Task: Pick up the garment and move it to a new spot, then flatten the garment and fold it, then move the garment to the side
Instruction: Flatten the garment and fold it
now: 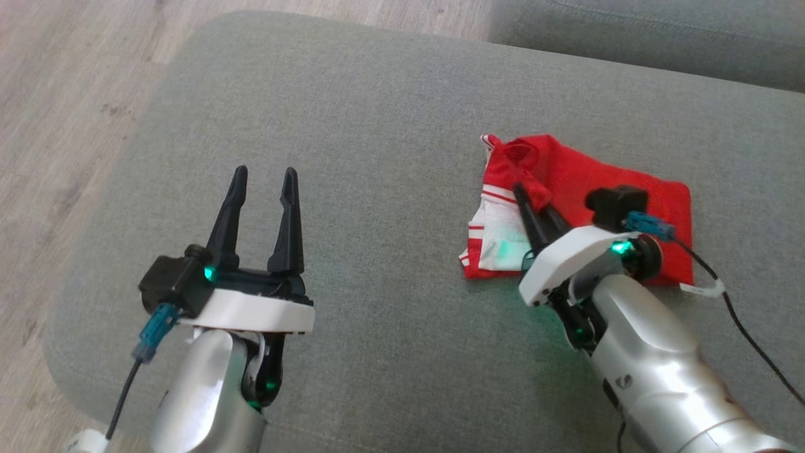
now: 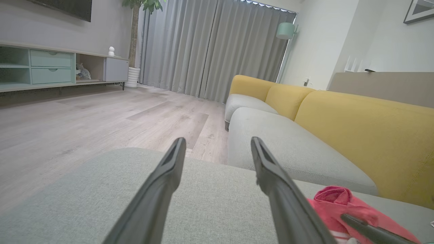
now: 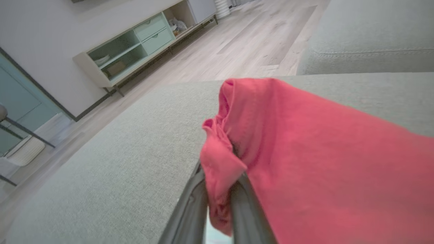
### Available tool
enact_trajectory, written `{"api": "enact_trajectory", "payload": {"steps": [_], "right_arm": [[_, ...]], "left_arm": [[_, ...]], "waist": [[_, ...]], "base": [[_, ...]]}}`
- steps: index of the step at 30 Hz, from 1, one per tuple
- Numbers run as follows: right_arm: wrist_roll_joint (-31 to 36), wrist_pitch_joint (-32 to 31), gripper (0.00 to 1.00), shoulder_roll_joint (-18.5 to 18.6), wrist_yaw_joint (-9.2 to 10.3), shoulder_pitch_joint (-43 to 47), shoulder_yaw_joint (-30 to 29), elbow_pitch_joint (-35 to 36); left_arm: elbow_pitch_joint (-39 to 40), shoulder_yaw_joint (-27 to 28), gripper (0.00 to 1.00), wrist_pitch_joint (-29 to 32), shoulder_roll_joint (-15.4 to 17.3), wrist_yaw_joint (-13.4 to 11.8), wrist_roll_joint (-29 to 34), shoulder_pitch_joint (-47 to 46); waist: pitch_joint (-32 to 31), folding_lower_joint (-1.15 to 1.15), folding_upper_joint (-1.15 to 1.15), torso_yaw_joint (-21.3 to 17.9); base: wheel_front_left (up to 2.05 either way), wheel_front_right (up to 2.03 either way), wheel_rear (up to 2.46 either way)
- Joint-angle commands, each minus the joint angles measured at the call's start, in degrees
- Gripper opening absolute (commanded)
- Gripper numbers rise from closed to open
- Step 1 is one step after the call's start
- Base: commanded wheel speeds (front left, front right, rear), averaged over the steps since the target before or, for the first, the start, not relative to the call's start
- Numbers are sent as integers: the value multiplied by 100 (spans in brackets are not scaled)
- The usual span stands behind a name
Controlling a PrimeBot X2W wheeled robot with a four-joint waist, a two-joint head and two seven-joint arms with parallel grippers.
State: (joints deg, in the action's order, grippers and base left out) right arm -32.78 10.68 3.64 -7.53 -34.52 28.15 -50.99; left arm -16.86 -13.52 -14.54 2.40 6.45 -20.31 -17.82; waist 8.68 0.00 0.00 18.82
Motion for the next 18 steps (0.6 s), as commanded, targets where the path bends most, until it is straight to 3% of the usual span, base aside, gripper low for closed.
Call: {"api": "enact_trajectory", "payload": {"steps": [1, 5, 9, 13, 18], "right_arm": [[-114, 6, 100, -76, 4, -181, 302, 152], [-665, -8, 100, -76, 4, -172, 960, 597], [-1065, 259, 100, -76, 4, -357, 991, 746], [-657, 421, 100, -76, 4, -647, 320, 490], [595, 429, 100, 102, 4, -418, -1134, 878]], "left_arm": [[184, 129, 100, -46, 48, -53, -48, -259], [29, 90, 100, -46, 48, -48, -79, -280], [-9, 136, 100, -46, 48, -51, -52, -298], [25, 229, 100, -46, 49, -43, 5, -263], [82, 295, 100, -46, 49, -41, 41, -187]], "waist": [[21, 0, 0, -10], [24, 0, 0, -88], [-60, 0, 0, -260], [-202, 0, 0, -545], [-320, 0, 0, -796]], "base": [[0, 0, 0], [0, 0, 0], [0, 0, 0], [0, 0, 0], [0, 0, 0]]}}
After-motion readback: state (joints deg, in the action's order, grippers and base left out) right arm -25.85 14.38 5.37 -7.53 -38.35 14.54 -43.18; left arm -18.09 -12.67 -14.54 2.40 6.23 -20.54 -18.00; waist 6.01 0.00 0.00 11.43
